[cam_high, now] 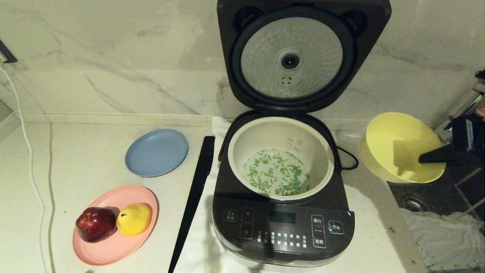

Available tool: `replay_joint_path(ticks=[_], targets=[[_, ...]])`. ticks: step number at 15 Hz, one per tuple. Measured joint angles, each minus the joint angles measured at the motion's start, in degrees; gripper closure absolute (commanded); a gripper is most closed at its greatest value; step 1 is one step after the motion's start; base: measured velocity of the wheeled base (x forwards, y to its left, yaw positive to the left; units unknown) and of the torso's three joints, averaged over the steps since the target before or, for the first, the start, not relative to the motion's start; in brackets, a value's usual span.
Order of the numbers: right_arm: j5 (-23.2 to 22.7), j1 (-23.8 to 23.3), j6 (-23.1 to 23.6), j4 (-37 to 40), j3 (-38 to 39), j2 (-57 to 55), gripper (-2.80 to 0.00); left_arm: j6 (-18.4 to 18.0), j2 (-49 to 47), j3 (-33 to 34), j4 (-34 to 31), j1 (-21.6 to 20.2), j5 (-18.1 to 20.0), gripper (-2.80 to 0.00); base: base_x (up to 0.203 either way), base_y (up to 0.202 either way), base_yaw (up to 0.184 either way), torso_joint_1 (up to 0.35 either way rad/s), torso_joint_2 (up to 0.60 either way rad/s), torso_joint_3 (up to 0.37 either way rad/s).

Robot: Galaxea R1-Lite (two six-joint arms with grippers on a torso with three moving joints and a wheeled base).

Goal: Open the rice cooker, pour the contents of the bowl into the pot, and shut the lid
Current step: Place the bowl on the table

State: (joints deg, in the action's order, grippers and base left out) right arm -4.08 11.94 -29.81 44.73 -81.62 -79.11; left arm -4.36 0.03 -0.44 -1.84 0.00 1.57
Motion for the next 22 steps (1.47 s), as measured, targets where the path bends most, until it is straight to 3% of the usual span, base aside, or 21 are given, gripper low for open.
replay_joint_path(ticks=[3,9,15,22], targets=[[-3.3,-7.6,3.5,-3.2,10.5,0.1,0.0,0.0,0.0,0.0,0.0,0.0,0.0,0.0,0.0,0.0,0.0,0.0,0.0,0.0],[-4.7,-10.4,4.4,-22.8,32.5,-4.1,0.0,0.0,0.0,0.0,0.0,0.0,0.0,0.0,0.0,0.0,0.0,0.0,0.0,0.0],[-4.6,-10.1,3.9,-33.7,39.6,-11.4,0.0,0.0,0.0,0.0,0.0,0.0,0.0,0.0,0.0,0.0,0.0,0.0,0.0,0.0],[-4.5,-10.1,3.8,-38.7,41.1,-16.8,0.0,0.0,0.0,0.0,0.0,0.0,0.0,0.0,0.0,0.0,0.0,0.0,0.0,0.0]])
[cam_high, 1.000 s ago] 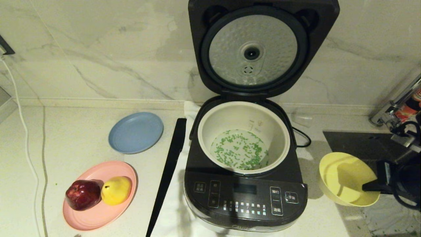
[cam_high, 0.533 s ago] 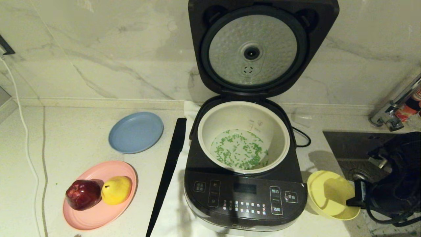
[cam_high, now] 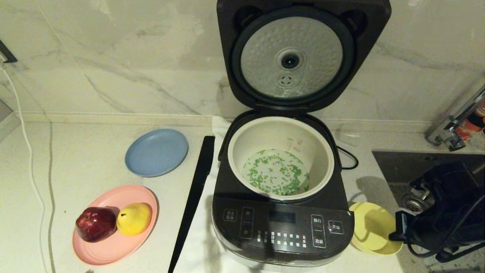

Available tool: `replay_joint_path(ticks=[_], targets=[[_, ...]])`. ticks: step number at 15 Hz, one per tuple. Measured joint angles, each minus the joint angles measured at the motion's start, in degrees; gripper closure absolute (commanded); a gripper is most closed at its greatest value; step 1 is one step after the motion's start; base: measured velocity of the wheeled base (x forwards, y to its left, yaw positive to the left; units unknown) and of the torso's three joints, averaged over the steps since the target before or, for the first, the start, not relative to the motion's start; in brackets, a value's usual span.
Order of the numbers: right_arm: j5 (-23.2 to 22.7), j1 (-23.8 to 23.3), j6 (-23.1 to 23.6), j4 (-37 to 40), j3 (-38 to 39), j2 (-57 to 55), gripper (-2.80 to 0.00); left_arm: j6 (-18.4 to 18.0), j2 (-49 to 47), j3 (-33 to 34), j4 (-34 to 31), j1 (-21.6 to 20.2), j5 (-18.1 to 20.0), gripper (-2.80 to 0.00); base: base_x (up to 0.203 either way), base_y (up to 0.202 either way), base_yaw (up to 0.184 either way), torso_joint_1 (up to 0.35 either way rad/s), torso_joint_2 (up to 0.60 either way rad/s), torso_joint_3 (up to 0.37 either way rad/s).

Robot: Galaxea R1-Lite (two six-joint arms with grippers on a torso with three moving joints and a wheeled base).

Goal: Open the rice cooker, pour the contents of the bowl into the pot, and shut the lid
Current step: Place the bowl on the table

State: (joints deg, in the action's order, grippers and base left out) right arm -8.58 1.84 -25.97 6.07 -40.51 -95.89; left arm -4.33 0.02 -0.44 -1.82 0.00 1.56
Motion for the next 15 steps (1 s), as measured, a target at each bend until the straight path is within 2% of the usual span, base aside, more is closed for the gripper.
replay_joint_path(ticks=[4,5,9,15], targets=[[-0.1,0.0,-0.1,-0.2,0.3,-1.3,0.0,0.0,0.0,0.0,0.0,0.0,0.0,0.0,0.0,0.0,0.0,0.0,0.0,0.0],[-0.1,0.0,-0.1,-0.1,0.4,-1.4,-2.8,0.0,0.0,0.0,0.0,0.0,0.0,0.0,0.0,0.0,0.0,0.0,0.0,0.0],[0.0,-0.3,-0.4,0.0,-0.3,0.8,-2.8,0.0,0.0,0.0,0.0,0.0,0.0,0.0,0.0,0.0,0.0,0.0,0.0,0.0],[0.4,-1.5,-5.1,0.3,-3.5,7.9,-2.8,0.0,0.0,0.0,0.0,0.0,0.0,0.0,0.0,0.0,0.0,0.0,0.0,0.0]])
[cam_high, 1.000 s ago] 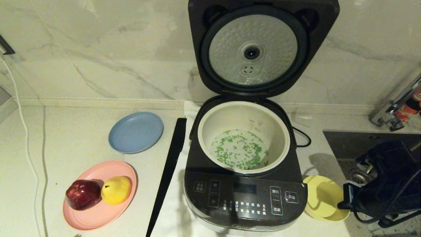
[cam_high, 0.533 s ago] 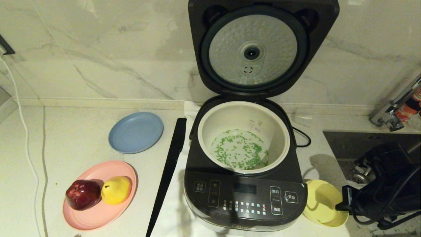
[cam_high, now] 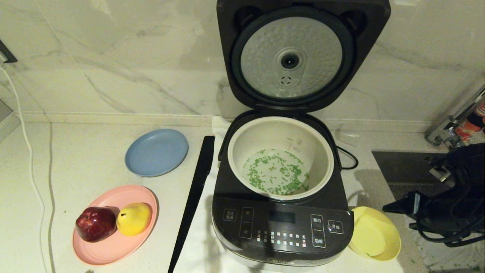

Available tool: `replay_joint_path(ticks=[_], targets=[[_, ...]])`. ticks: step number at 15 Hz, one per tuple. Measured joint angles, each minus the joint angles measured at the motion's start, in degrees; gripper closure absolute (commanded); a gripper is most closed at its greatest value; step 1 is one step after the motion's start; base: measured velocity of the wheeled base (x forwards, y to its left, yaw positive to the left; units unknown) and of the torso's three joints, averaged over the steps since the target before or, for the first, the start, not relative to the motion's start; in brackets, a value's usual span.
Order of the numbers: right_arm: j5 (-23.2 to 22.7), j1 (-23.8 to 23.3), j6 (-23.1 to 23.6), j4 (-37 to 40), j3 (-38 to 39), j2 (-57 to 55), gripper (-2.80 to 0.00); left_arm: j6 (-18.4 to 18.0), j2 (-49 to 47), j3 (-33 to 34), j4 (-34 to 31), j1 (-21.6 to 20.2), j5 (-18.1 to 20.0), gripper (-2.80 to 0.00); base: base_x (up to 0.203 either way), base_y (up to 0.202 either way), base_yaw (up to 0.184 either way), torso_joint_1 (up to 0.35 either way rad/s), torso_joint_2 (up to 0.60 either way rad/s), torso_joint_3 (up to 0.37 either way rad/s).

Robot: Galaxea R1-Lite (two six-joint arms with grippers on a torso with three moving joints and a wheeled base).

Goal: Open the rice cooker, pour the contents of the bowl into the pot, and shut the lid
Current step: Turn off the tap

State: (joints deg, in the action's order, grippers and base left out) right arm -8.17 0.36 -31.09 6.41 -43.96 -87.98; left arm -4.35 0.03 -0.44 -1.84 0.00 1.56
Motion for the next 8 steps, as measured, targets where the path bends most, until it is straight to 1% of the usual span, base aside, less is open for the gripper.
replay_joint_path(ticks=[1,2,6,8], targets=[[0.2,-1.7,-0.1,0.2,-1.1,1.4,-2.8,0.0,0.0,0.0,0.0,0.0,0.0,0.0,0.0,0.0,0.0,0.0,0.0,0.0],[0.3,-3.4,0.1,0.6,-2.2,2.6,0.0,0.0,0.0,0.0,0.0,0.0,0.0,0.0,0.0,0.0,0.0,0.0,0.0,0.0],[0.5,-10.0,0.8,2.9,-6.1,4.3,0.0,0.0,0.0,0.0,0.0,0.0,0.0,0.0,0.0,0.0,0.0,0.0,0.0,0.0],[2.2,-13.3,0.8,2.6,-7.8,3.8,0.0,0.0,0.0,0.0,0.0,0.0,0.0,0.0,0.0,0.0,0.0,0.0,0.0,0.0]])
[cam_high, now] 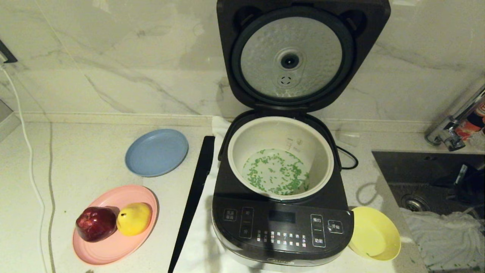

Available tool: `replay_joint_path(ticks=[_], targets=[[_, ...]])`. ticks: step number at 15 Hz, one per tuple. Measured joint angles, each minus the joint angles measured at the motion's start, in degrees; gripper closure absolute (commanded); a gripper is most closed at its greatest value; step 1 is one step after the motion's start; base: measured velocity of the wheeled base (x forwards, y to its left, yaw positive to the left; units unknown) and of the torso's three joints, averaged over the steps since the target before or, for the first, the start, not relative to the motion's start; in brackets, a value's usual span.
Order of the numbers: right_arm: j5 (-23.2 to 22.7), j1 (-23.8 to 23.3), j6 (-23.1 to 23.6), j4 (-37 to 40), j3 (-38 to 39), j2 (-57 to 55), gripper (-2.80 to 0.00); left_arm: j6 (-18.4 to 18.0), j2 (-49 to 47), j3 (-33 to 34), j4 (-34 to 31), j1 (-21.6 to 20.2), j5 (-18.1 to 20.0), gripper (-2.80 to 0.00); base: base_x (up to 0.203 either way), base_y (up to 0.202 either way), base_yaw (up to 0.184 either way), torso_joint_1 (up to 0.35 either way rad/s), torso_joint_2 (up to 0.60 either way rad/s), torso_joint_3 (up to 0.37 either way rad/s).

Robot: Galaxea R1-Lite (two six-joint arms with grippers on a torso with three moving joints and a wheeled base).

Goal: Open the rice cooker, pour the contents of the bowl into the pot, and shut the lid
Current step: Turn off the tap

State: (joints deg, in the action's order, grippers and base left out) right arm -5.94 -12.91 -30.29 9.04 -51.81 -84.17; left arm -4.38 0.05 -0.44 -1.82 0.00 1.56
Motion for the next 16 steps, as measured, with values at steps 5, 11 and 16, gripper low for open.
replay_joint_path(ticks=[5,11,16], targets=[[13.8,-5.7,0.3,-6.2,-3.7,-6.3,0.0,0.0,0.0,0.0,0.0,0.0,0.0,0.0,0.0,0.0,0.0,0.0,0.0,0.0],[27.0,-10.8,7.5,-27.7,-3.5,-14.7,0.0,0.0,0.0,0.0,0.0,0.0,0.0,0.0,0.0,0.0,0.0,0.0,0.0,0.0],[32.6,-11.2,13.0,-43.2,-3.1,-22.5,0.0,0.0,0.0,0.0,0.0,0.0,0.0,0.0,0.0,0.0,0.0,0.0,0.0,0.0]])
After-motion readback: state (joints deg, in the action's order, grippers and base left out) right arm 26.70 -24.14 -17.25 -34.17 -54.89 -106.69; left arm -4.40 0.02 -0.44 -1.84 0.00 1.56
